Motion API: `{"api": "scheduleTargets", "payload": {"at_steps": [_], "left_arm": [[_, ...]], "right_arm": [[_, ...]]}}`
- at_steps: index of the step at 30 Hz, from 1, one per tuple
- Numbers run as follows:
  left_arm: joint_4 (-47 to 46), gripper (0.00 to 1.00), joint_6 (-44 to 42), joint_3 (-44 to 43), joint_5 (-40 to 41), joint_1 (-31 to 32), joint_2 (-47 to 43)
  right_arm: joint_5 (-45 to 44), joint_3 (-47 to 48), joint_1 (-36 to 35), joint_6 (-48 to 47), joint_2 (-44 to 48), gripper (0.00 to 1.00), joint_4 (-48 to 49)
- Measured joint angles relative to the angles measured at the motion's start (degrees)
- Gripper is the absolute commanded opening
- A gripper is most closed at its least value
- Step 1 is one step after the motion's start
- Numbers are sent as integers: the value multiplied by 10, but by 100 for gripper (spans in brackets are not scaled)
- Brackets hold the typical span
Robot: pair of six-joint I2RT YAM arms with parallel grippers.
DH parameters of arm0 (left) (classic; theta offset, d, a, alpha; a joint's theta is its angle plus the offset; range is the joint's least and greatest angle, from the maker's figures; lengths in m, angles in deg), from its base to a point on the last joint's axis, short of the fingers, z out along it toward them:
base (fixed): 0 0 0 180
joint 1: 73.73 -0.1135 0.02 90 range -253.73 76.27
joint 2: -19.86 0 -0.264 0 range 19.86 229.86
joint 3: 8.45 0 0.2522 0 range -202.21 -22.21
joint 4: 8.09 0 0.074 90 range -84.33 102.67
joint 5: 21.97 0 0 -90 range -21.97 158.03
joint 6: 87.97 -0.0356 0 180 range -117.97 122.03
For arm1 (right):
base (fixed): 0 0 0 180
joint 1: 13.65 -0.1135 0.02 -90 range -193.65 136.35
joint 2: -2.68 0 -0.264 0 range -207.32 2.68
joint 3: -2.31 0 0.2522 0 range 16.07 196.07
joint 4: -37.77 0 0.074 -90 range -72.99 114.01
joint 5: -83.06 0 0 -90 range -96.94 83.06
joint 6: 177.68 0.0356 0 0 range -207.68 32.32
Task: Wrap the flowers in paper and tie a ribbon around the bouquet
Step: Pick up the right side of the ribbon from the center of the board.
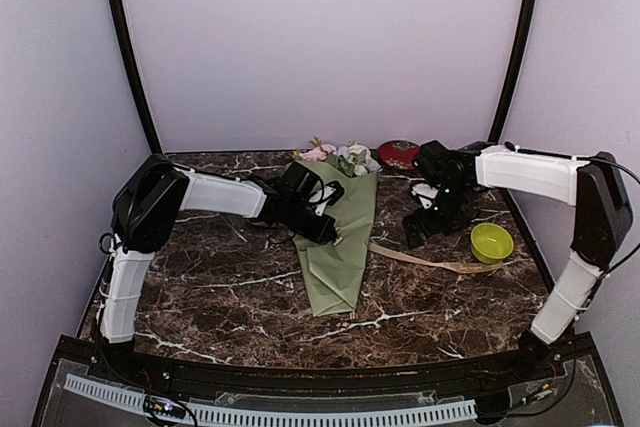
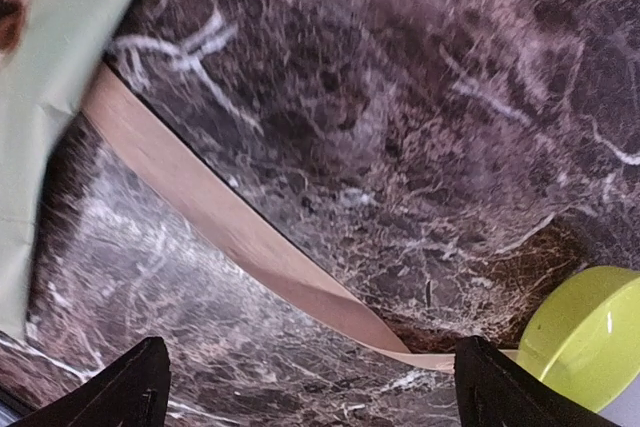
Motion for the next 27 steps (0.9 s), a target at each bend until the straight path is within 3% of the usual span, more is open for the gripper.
{"api": "scheduleTargets", "payload": {"at_steps": [12,13,15,17,20,21,27], "left_arm": [[1,0,-9,0,0,0,0],[1,0,-9,0,0,0,0],[1,0,-11,0,0,0,0],[1,0,-11,0,0,0,0],[1,0,-13,0,0,0,0],[1,0,-13,0,0,0,0],[2,0,-16,0,3,0,-1]], "right_arm": [[-52,-23,9,-59,-111,98,-38],[-50,-20,12,-62,-114,93,-40],[-44,-20,15,-66,-115,73,-38],[-33,-21,16,-72,-116,37,-37],[-10,-23,16,-75,-118,4,-35],[-4,-24,16,-76,-118,0,-36],[-19,-25,17,-73,-114,0,-37]]}}
